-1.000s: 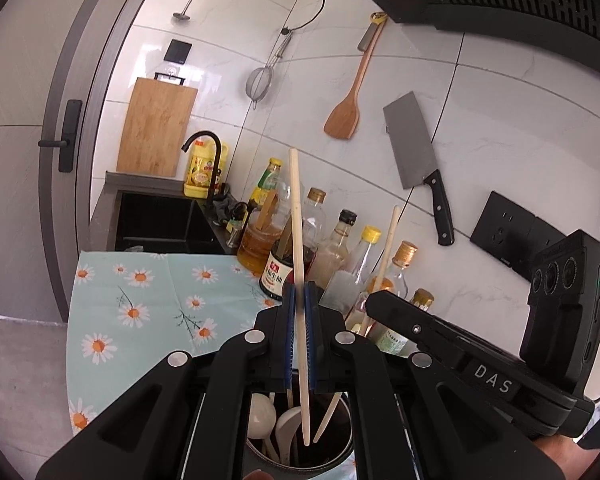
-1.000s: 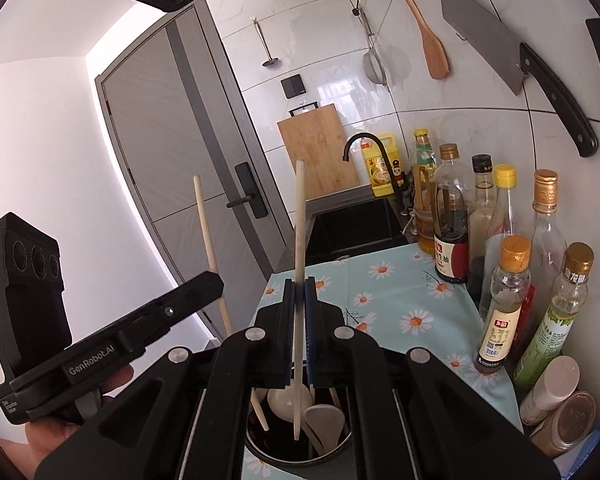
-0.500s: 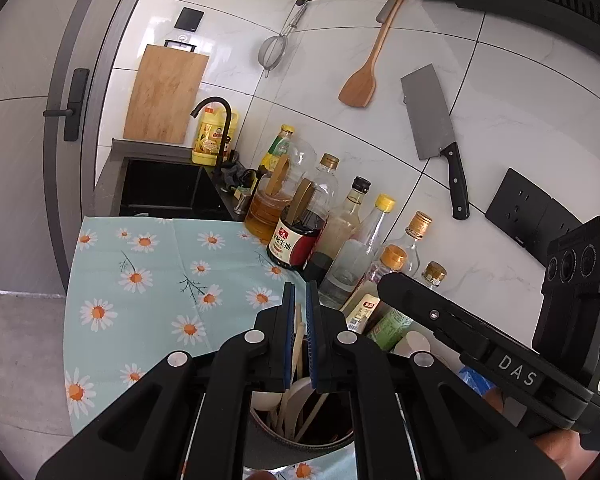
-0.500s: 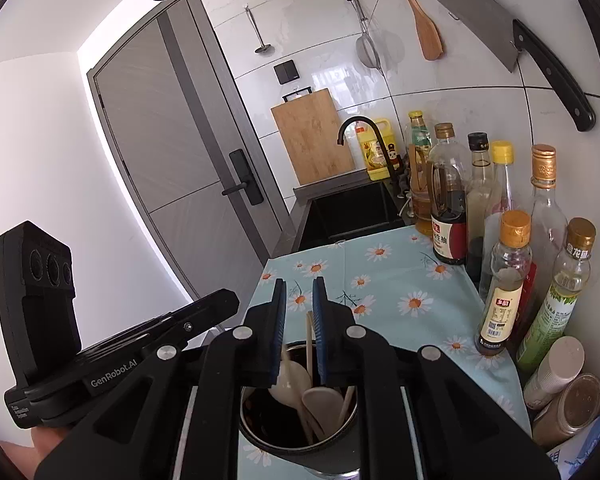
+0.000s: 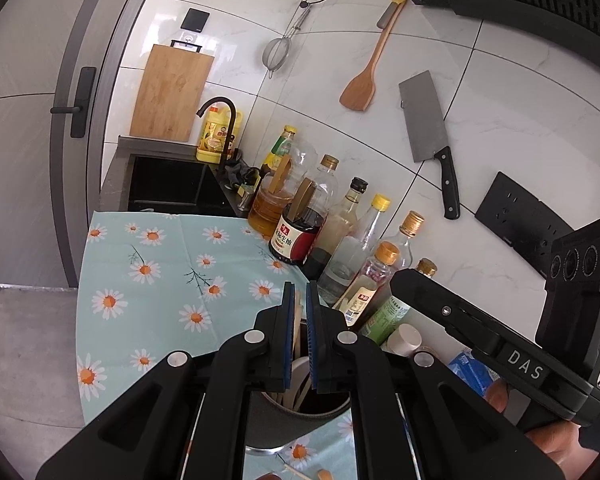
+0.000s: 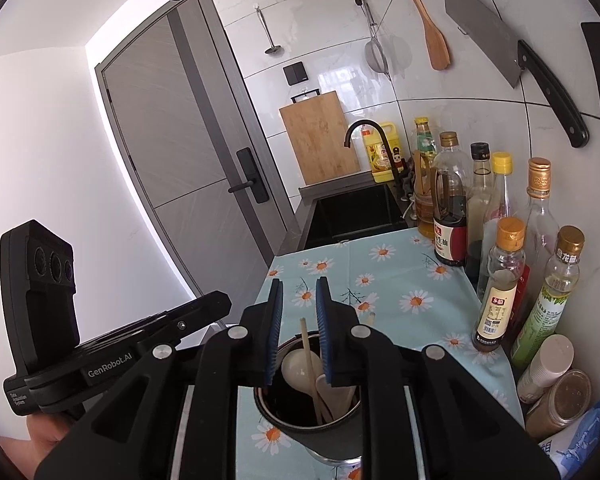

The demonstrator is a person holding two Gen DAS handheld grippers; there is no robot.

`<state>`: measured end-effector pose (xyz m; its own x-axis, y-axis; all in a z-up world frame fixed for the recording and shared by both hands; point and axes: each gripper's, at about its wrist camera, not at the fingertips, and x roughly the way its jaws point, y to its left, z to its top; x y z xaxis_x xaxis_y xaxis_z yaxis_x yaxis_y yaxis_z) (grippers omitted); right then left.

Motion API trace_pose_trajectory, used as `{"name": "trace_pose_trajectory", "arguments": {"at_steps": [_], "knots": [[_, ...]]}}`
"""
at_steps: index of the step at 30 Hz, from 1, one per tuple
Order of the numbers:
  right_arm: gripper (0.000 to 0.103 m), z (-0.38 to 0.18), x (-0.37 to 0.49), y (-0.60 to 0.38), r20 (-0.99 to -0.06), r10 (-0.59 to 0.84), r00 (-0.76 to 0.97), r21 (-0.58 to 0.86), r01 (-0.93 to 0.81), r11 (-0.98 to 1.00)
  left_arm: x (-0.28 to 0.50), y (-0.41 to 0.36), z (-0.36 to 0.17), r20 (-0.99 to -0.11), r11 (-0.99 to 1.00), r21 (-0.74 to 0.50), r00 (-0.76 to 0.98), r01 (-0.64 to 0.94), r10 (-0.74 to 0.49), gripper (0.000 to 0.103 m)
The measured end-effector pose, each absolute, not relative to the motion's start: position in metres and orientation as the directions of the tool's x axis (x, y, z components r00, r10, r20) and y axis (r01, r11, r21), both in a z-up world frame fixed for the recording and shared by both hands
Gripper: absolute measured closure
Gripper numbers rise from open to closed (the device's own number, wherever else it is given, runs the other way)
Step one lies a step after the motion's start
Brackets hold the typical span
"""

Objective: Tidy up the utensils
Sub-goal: 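Open both tools and return them to the remaining utensils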

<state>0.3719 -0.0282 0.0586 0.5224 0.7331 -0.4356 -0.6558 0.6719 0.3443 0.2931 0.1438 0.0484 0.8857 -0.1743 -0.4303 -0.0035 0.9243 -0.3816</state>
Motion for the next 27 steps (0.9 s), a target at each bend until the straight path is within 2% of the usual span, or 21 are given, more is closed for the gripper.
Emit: {"name": "trace_pose_trajectory", "arguments": {"at_steps": [3, 4, 5, 13, 14, 15, 17, 22, 23, 24, 25, 27], "knots": [[0.075, 0.058, 0.363, -0.031, -0.455, 0.732, 0.507, 0.343, -0.659, 0.67, 0.28, 0.143, 0.05, -0.428, 0.925, -0.379, 0.888, -0.005, -0.17, 0.097], [0.066, 0.057, 0.36, -0.032, -0.467, 0.729, 0.502, 0.342, -0.657, 0.672, 0.276, 0.143, 0.05, -0.428, 0.925, -0.38, 0.888, -0.005, -0.171, 0.097], [0.062, 0.056, 0.357, -0.033, -0.477, 0.729, 0.491, 0.346, -0.658, 0.669, 0.27, 0.144, 0.049, -0.42, 0.922, -0.388, 0.89, 0.0, -0.176, 0.097], [0.061, 0.037, 0.33, -0.056, -0.553, 0.719, 0.422, 0.362, -0.655, 0.663, 0.239, 0.152, 0.034, -0.451, 0.912, -0.408, 0.876, -0.033, -0.17, 0.097], [0.061, 0.034, 0.326, -0.06, -0.561, 0.717, 0.413, 0.363, -0.655, 0.662, 0.233, 0.152, 0.031, -0.457, 0.911, -0.412, 0.873, -0.034, -0.173, 0.095], [0.06, 0.031, 0.321, -0.064, -0.573, 0.71, 0.409, 0.357, -0.656, 0.666, 0.228, 0.153, 0.028, -0.459, 0.904, -0.426, 0.869, -0.033, -0.185, 0.078], [0.053, 0.024, 0.315, -0.072, -0.594, 0.703, 0.391, 0.362, -0.651, 0.667, 0.219, 0.154, 0.024, -0.457, 0.891, -0.453, 0.865, -0.028, -0.205, 0.057], [0.048, 0.0, 0.306, -0.09, -0.652, 0.678, 0.339, 0.397, -0.609, 0.686, 0.199, 0.146, 0.014, -0.473, 0.879, -0.476, 0.846, -0.011, -0.246, 0.057], [0.048, -0.005, 0.304, -0.093, -0.661, 0.677, 0.323, 0.409, -0.6, 0.687, 0.195, 0.145, 0.012, -0.476, 0.878, -0.479, 0.843, -0.009, -0.251, 0.055], [0.047, -0.01, 0.304, -0.096, -0.671, 0.676, 0.305, 0.423, -0.591, 0.687, 0.191, 0.143, 0.009, -0.482, 0.876, -0.482, 0.838, -0.012, -0.254, 0.044], [0.044, -0.016, 0.303, -0.099, -0.681, 0.677, 0.279, 0.443, -0.58, 0.684, 0.187, 0.141, 0.006, -0.486, 0.873, -0.487, 0.835, -0.012, -0.259, 0.039], [0.041, -0.027, 0.3, -0.104, -0.698, 0.675, 0.238, 0.472, -0.556, 0.684, 0.179, 0.137, -0.001, -0.495, 0.865, -0.501, 0.82, -0.001, -0.286, 0.035]]}}
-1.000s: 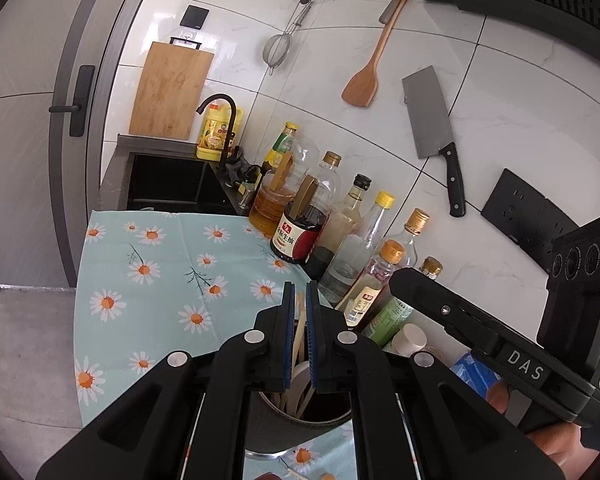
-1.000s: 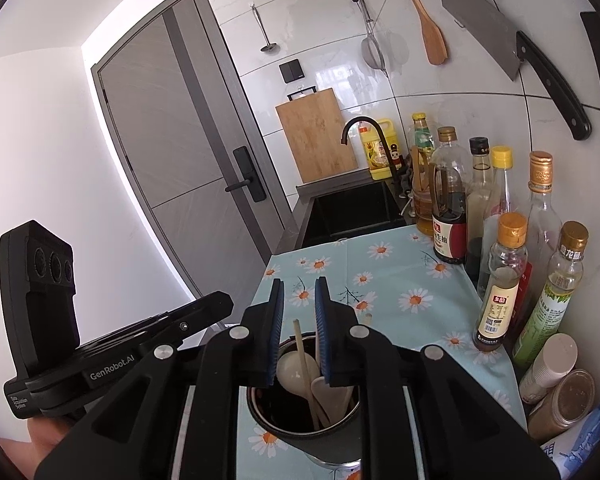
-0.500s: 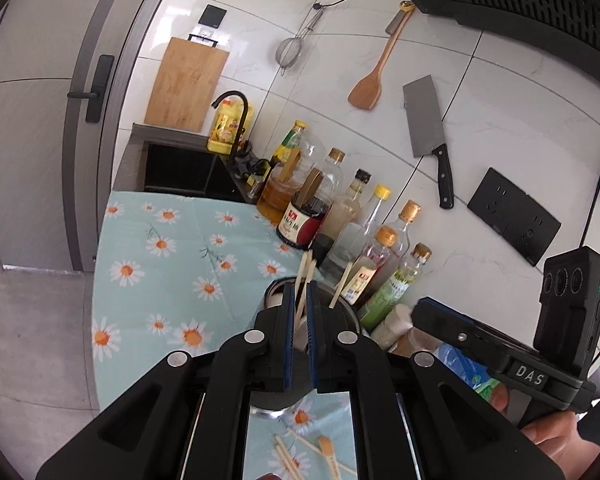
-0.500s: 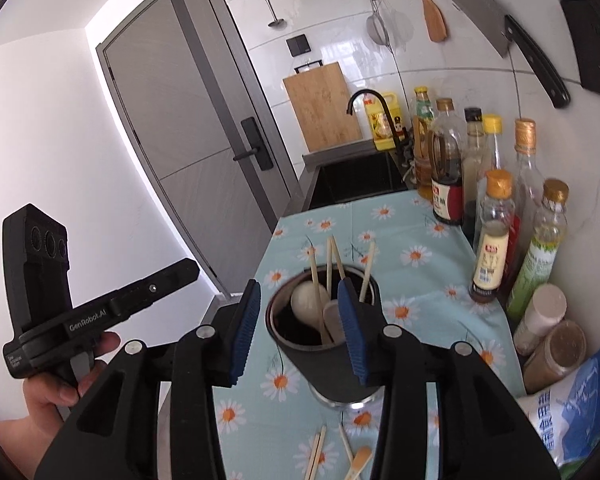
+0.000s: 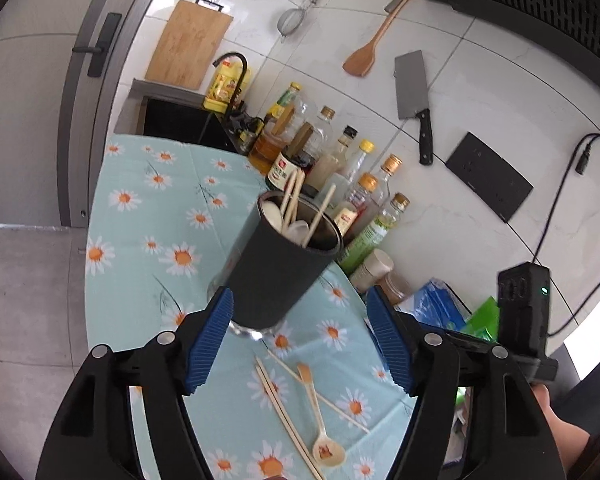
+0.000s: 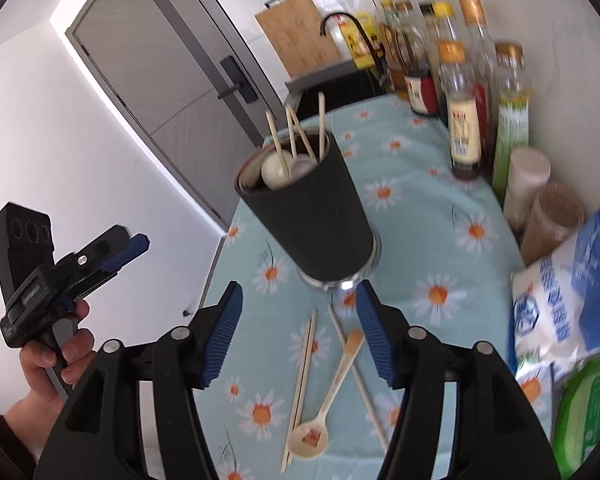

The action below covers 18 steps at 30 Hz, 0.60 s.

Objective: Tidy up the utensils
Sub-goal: 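Open both tools and return them to the remaining utensils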

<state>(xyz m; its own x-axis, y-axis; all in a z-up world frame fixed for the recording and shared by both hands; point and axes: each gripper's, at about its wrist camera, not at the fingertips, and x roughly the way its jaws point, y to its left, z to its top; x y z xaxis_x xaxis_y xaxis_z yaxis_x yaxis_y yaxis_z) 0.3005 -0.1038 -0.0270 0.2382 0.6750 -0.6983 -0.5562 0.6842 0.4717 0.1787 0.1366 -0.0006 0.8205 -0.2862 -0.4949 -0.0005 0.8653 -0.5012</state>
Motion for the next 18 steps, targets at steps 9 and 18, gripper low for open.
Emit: {"name": "trace_pose_trajectory", "arguments": {"at_steps": [9, 18], "knots": [[0.04, -0.078, 0.293, -0.111, -0.756, 0.654, 0.031, 0.568, -0.468, 0.678, 0.15, 0.116, -0.042, -0.584, 0.869, -0.495, 0.749, -0.023, -0.313, 0.026], [0.04, -0.107, 0.293, -0.108, -0.751, 0.657, -0.069, 0.62, -0.417, 0.665, 0.14, 0.108, -0.072, -0.658, 0.877, -0.479, 0.678, -0.043, -0.326, 0.021]]}}
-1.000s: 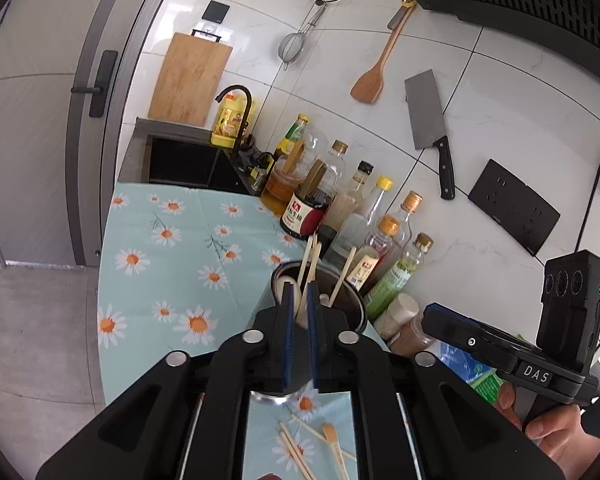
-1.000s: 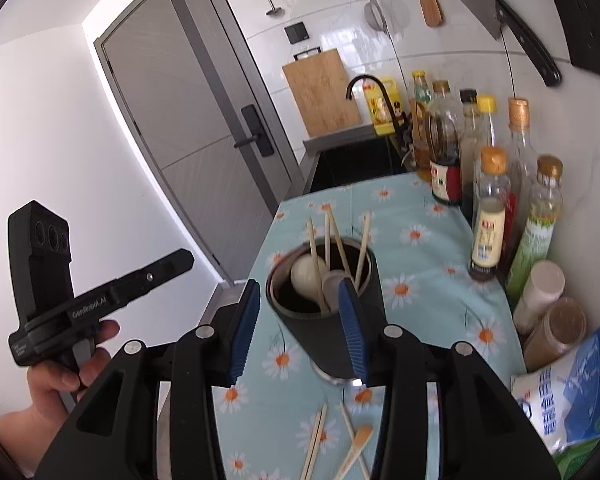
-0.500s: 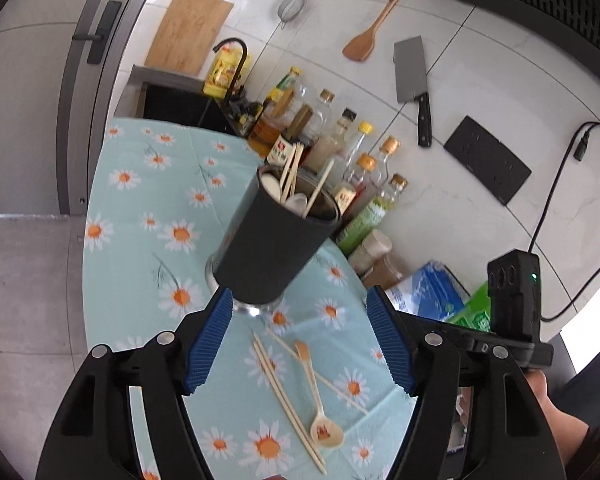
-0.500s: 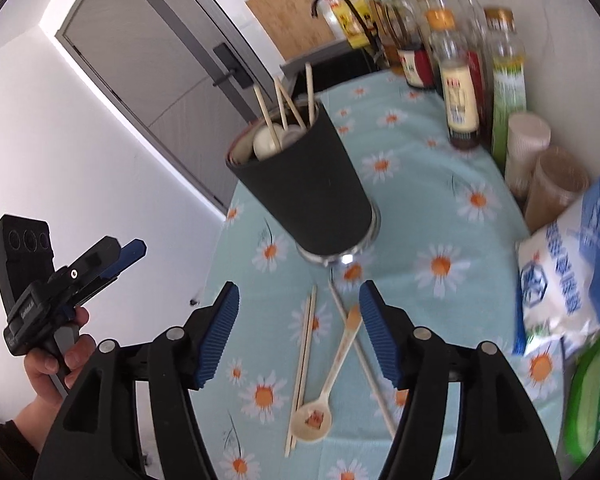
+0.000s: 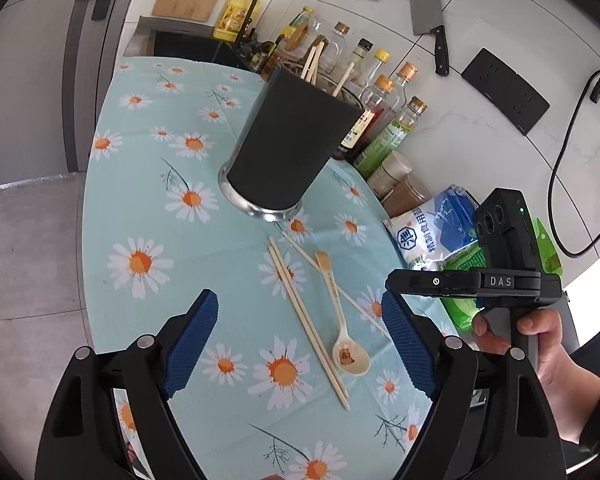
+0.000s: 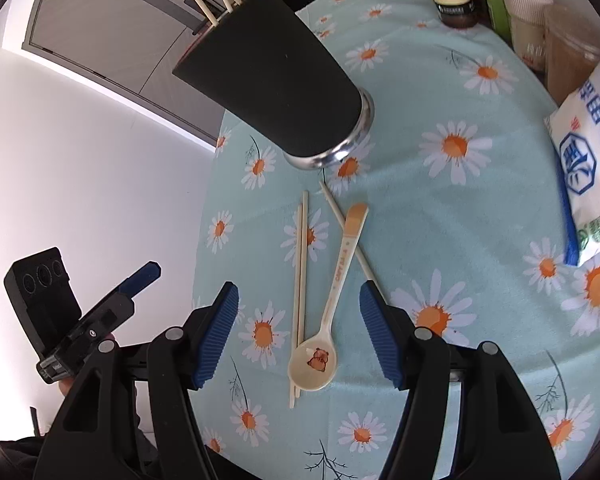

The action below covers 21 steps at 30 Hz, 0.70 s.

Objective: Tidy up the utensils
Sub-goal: 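Open both tools and return them to the remaining utensils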

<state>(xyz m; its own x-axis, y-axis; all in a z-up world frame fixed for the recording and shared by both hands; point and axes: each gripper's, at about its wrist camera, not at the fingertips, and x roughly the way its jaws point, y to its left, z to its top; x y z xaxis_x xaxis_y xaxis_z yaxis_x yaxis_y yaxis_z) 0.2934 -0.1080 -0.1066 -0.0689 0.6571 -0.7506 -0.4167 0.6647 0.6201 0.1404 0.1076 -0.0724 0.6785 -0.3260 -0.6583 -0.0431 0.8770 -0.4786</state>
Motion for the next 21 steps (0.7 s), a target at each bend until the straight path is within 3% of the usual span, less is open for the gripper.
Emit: {"name": "trace_pose_trajectory", "arguments": {"at_steps": [15, 21], "knots": [[0.041, -0.154, 0.299, -0.097, -0.719, 0.664, -0.206, 0.688, -0.351, 0.635, 0.13, 0.092, -0.113, -0.717, 0.858, -0.512, 0.571, -0.043, -0.399, 0.016], [0.059, -0.172, 0.303, -0.092, -0.683, 0.679, -0.268, 0.728, -0.327, 0.603, 0.128, 0.093, -0.121, -0.72, 0.846, -0.528, 0.565, -0.068, -0.403, 0.016]]}}
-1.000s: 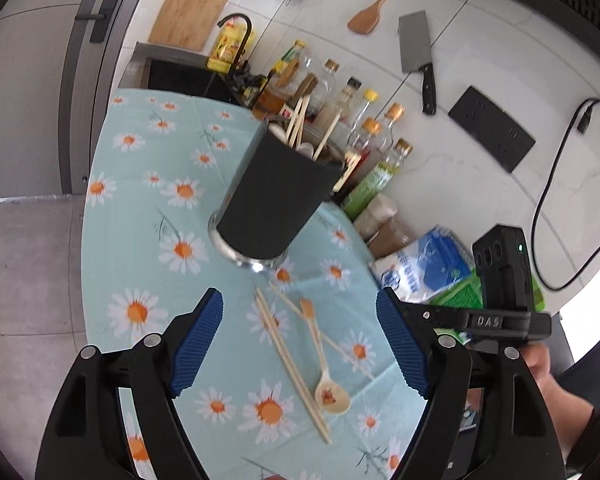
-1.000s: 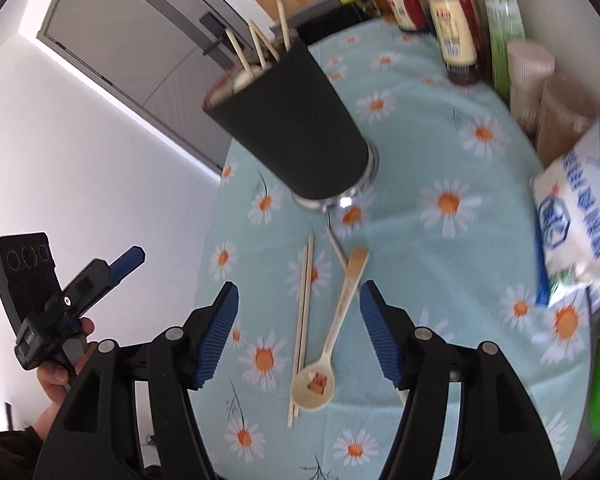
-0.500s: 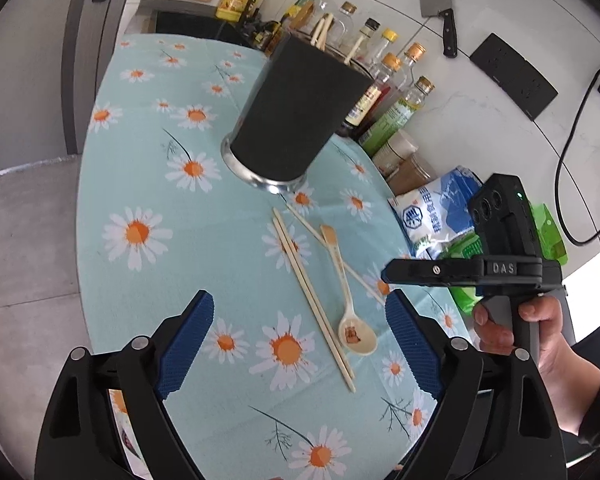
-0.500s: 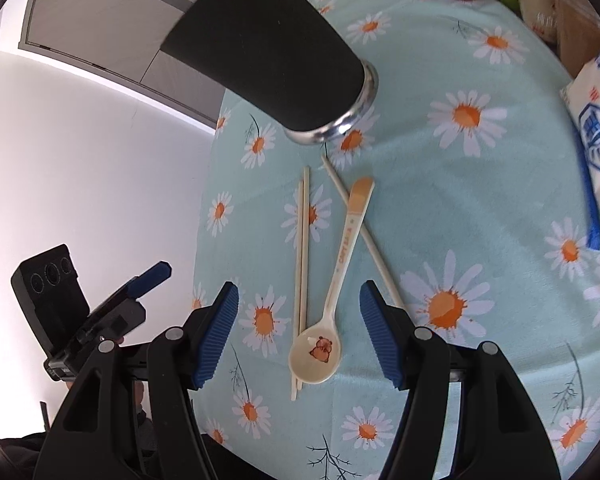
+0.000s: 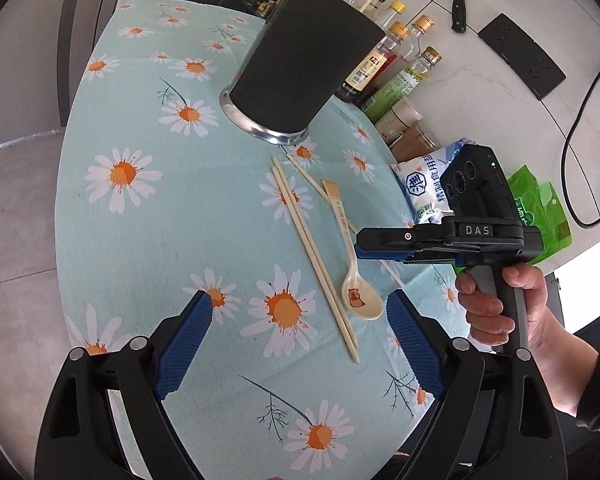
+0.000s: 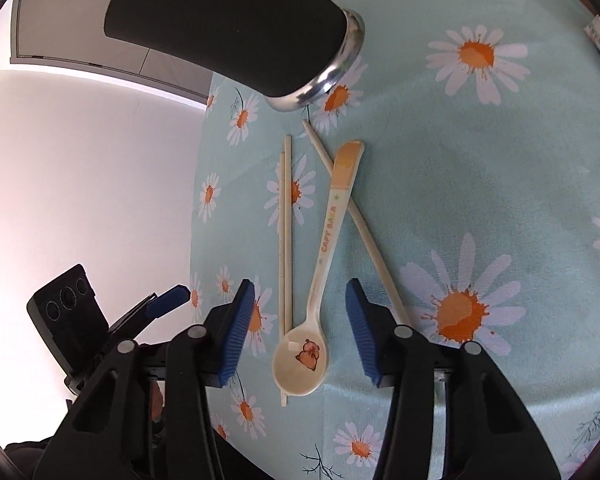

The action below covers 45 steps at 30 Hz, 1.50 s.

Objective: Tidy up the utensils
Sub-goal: 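Open both tools and return them to the remaining utensils, then grasp the cream spoon with the right tool while the left tool grasps a chopstick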

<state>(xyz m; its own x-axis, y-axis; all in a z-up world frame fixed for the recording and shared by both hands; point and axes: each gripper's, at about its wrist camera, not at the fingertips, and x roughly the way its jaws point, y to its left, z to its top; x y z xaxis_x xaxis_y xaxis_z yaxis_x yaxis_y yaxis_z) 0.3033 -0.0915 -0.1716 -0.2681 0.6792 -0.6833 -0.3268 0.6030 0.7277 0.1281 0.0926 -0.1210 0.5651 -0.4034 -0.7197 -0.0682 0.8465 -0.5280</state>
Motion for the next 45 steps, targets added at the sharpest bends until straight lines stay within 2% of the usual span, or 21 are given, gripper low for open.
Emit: {"name": "trace_pose_trajectory", "arguments": {"at_steps": [9, 14, 29, 36, 37, 39, 45], "knots": [[0.07, -0.19, 0.312, -0.092, -0.598, 0.736, -0.318, 0.801, -0.273, 0.533, 0.129, 0.086, -0.123, -0.733, 0.855, -0.514, 0.551, -0.067, -0.398, 0.016], [0.093, -0.2, 0.318, -0.101, -0.581, 0.748, -0.32, 0.814, -0.244, 0.527, 0.127, 0.082, -0.127, -0.745, 0.857, -0.51, 0.539, -0.079, -0.394, 0.016], [0.097, -0.184, 0.318, -0.121, -0.554, 0.771, -0.314, 0.829, -0.293, 0.476, 0.149, 0.076, -0.128, -0.776, 0.861, -0.489, 0.521, -0.139, -0.356, 0.016], [0.097, -0.16, 0.308, -0.14, -0.55, 0.788, -0.275, 0.821, -0.353, 0.449, 0.169, 0.063, -0.132, -0.821, 0.887, -0.43, 0.482, -0.17, -0.305, 0.018], [0.097, -0.157, 0.307, -0.144, -0.548, 0.791, -0.272, 0.82, -0.361, 0.444, 0.172, 0.06, -0.132, -0.827, 0.891, -0.418, 0.48, -0.178, -0.292, 0.02], [0.097, -0.151, 0.305, -0.147, -0.535, 0.798, -0.278, 0.827, -0.367, 0.426, 0.176, 0.056, -0.131, -0.838, 0.901, -0.392, 0.476, -0.186, -0.267, 0.038], [0.097, -0.146, 0.306, -0.166, -0.506, 0.818, -0.273, 0.843, -0.358, 0.402, 0.193, 0.043, -0.136, -0.879, 0.917, -0.328, 0.428, -0.226, -0.209, 0.054]]}}
